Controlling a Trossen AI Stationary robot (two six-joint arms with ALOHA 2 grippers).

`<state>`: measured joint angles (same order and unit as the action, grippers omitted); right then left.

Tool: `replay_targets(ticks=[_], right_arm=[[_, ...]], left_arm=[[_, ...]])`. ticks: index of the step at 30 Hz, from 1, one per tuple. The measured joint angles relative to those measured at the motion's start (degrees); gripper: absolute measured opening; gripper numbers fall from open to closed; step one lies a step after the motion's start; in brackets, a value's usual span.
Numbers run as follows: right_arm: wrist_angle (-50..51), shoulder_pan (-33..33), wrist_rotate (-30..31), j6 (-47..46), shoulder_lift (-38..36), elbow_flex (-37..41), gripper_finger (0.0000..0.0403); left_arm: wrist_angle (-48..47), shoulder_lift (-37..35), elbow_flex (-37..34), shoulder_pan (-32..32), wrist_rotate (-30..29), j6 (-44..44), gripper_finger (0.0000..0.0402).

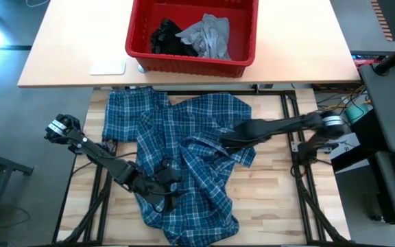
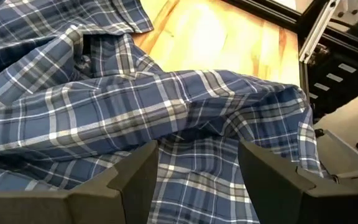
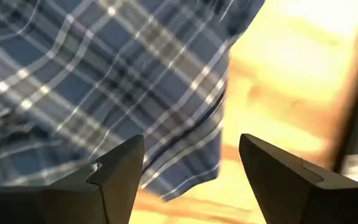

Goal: Fold Laundry from Bin
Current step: Fold the blue patterned long sleeve shirt

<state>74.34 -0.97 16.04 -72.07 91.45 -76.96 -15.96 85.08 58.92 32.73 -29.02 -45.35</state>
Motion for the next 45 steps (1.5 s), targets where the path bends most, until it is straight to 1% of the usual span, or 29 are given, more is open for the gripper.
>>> replay_targets(ticks=[2,5,8,10,14,16,18,21,22,24,27,30,33,35,38,40,43,45], right_arm=[[-6.67,0.68,-1.99,-0.31,-4.84,7.88,0.0251],[-13.24,2.36,-2.98,-2.54,-9.5,18.16,0.0243],[-18.41,3.92,-3.85,-3.44,-12.62,26.11,0.0232],[-25.13,5.15,-6.17,-2.19,-13.12,30.73,0.0218],[-39.3,7.33,-11.37,0.72,-13.12,37.09,0.0176],[-41.69,7.77,-11.69,1.1,-12.97,38.07,0.0144],[-42.22,8.15,-11.67,3.1,-13.2,37.73,0.0102],[-41.41,9.07,-11.53,8.15,-14.67,35.04,0.0029],[-41.32,9.43,-11.32,9.44,-15.43,33.62,0.0021],[-41.67,9.91,-9.11,12.39,-16.99,29.79,0.0014],[-43.18,11.51,-5.7,20.43,-17.6,22.15,0.001],[-49.58,14.24,-5.98,30.16,-15.17,14.38,0.0009],[-55.41,17.15,-8.87,38.56,-9.59,6.87,0.0009],[-58.24,18.76,-11.84,41.58,-4.29,1.79,0.0009],[-59.59,19.35,-19.25,43.55,4.83,-6.14,0.0009],[-59.51,18.36,-23.85,44.73,10.56,-11.34,0.0009],[-57.62,15.92,-25.11,45.72,17.54,-18.0,0.0013],[-53.39,14.86,-25.49,45.76,21.73,-22.34,0.0026]], left_arm=[[0.03,0.0,-0.03,-0.46,-0.01,-0.04,0.0206],[0.23,0.0,-0.13,-1.72,1.06,-0.09,0.0206],[1.72,0.0,-0.13,-3.21,3.9,1.09,0.0206],[3.38,0.0,-0.13,-4.29,5.12,2.04,0.0206],[5.67,-0.04,0.0,-6.75,6.05,2.47,0.0206],[5.54,-0.04,0.74,-7.85,6.05,2.46,0.0206],[5.86,-0.09,1.61,-8.75,6.05,2.48,0.0206],[5.82,-0.13,2.64,-9.72,6.07,3.66,0.0206],[5.76,-0.1,2.9,-10.0,6.49,4.27,0.0206],[5.87,-0.09,3.08,-10.42,8.88,5.22,0.0206],[5.63,-0.04,2.93,-10.49,9.55,4.75,0.0206],[5.72,-0.04,2.88,-10.49,9.53,3.94,0.0206],[6.04,-0.02,2.97,-10.5,8.57,2.96,0.0206],[6.6,-0.02,2.97,-10.7,7.29,2.46,0.0206],[6.9,-0.02,2.99,-11.69,6.08,0.68,0.0206],[6.46,-0.21,2.99,-12.41,6.03,-0.51,0.0206],[1.92,-1.58,4.75,-12.77,6.0,-2.05,0.0206],[-4.21,-3.04,7.64,-12.66,5.99,-2.56,0.0206]])
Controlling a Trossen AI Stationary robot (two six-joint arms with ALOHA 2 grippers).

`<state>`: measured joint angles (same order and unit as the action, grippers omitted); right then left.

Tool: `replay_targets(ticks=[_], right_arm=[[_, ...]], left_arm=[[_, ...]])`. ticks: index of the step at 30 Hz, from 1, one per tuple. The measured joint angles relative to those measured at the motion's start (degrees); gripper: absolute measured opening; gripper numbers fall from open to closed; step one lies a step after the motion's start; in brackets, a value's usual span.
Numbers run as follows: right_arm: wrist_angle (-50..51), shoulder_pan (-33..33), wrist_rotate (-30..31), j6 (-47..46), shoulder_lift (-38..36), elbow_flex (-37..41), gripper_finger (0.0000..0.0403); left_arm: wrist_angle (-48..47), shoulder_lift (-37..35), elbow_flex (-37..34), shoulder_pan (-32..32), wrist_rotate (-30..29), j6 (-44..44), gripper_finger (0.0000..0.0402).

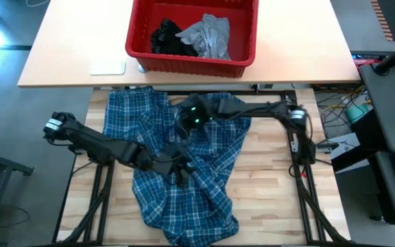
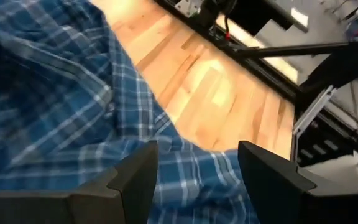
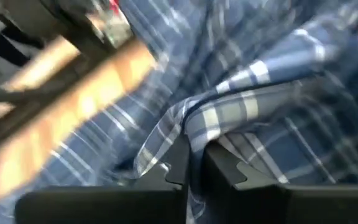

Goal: Fold Laundry from Bin
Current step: Fold the blue patterned long sleeve shirt

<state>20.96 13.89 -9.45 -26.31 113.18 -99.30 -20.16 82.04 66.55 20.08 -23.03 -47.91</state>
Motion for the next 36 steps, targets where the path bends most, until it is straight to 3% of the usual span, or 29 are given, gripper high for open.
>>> replay_targets(ticks=[5,10,15,20,24,27,30,33,36], right_arm=[[12.05,0.11,2.85,0.47,5.3,-6.62,0.0102],[18.81,-0.02,12.43,0.16,-0.3,-5.39,0.0185],[19.53,0.99,14.06,-0.4,-11.95,6.68,0.0222],[19.54,3.66,14.57,-8.55,-25.8,23.41,0.0226],[19.43,5.74,14.51,-15.08,-35.38,35.44,0.0226],[19.28,7.35,14.49,-17.91,-41.06,42.42,0.0226],[19.23,8.52,14.64,-18.81,-45.65,47.24,0.0226],[19.11,10.31,13.26,-18.96,-48.76,50.39,0.0226],[19.2,13.74,13.02,-19.68,-50.24,53.28,0.0226]], left_arm=[[-21.0,-1.72,8.65,-0.19,0.56,-0.41,0.0206],[-27.3,-2.33,10.81,-1.49,2.44,1.03,0.0206],[-19.68,-2.15,6.24,-1.91,4.14,0.95,0.0206],[-2.82,0.77,-1.75,-1.75,3.21,-4.03,0.0206],[6.87,6.28,-2.52,-1.41,3.08,-7.59,0.0206],[6.12,12.84,2.22,-1.31,3.36,-7.63,0.0206],[2.69,20.11,11.11,-0.63,4.37,-0.57,0.0206],[-6.95,27.17,21.85,-0.24,4.56,6.15,0.0206],[-15.55,32.83,30.49,-2.27,7.94,6.37,0.0206]])
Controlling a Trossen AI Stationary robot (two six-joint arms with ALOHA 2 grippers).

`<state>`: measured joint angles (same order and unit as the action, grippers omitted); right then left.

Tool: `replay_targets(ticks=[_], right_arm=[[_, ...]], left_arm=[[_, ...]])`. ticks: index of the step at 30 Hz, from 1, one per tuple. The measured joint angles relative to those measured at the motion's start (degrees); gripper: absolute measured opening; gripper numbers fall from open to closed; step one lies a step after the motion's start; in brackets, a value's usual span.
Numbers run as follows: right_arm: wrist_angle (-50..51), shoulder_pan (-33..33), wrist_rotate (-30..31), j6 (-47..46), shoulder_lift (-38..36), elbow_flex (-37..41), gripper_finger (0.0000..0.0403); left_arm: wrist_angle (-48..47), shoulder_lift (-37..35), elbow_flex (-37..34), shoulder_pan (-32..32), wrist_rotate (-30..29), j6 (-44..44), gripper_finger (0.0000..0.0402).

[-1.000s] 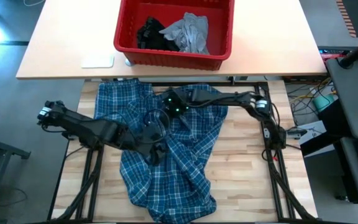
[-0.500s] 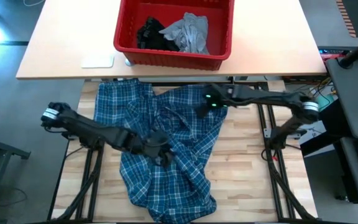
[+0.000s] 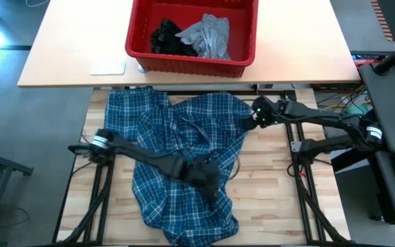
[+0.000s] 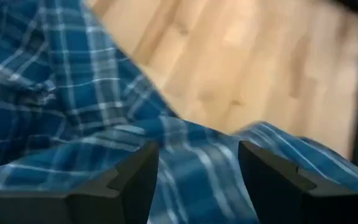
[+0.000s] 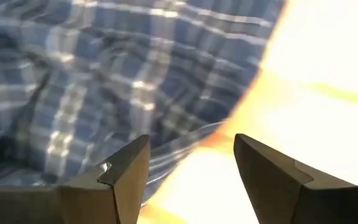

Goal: Fold Laundry from Bin
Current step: Fold the blue patterned long sleeve shirt

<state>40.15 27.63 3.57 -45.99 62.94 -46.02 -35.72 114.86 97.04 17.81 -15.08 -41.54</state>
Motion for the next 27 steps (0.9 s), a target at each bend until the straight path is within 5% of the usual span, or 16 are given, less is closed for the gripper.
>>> replay_targets(ticks=[12,18,27], right_arm=[[-15.17,10.48,-4.47,-5.75,8.93,8.08,0.0226],[-19.48,13.02,-11.3,-7.73,19.08,7.17,0.0216],[-20.87,15.52,-4.78,-3.75,22.89,3.07,0.0069]], left_arm=[[-27.94,20.52,28.13,0.19,12.18,4.65,0.0188],[-29.29,27.45,38.14,5.7,15.84,-1.43,0.0149],[-23.18,27.08,35.91,9.21,14.11,-9.93,0.0115]])
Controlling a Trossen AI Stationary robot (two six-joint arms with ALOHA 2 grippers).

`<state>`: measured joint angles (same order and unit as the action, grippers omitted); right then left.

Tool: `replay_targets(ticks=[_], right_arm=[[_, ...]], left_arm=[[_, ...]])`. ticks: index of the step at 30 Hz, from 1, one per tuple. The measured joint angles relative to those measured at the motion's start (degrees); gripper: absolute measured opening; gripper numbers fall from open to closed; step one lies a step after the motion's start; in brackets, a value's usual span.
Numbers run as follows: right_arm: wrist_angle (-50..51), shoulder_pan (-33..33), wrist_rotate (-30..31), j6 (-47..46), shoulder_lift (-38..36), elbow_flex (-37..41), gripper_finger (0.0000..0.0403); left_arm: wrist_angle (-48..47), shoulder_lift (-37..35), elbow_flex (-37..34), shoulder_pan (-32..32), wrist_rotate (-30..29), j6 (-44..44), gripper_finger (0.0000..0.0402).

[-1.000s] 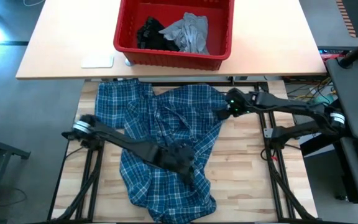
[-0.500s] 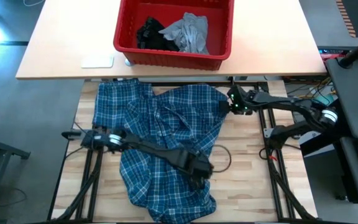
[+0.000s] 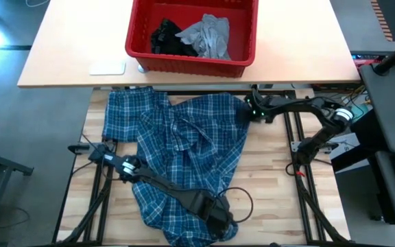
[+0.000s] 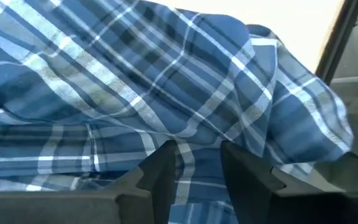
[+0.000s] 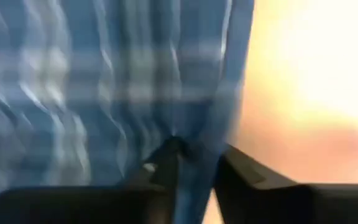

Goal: Fold Laundry from Bin
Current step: Fold the blue patterned long sleeve shirt

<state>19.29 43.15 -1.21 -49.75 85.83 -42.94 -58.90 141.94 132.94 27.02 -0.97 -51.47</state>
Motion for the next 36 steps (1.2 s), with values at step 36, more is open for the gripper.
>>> replay_targets(ticks=[36], right_arm=[[24.08,14.67,-1.72,38.55,-12.76,-12.08,0.0167]], left_arm=[[-2.59,-5.69,1.49,-2.57,-24.27,10.82,0.0114]])
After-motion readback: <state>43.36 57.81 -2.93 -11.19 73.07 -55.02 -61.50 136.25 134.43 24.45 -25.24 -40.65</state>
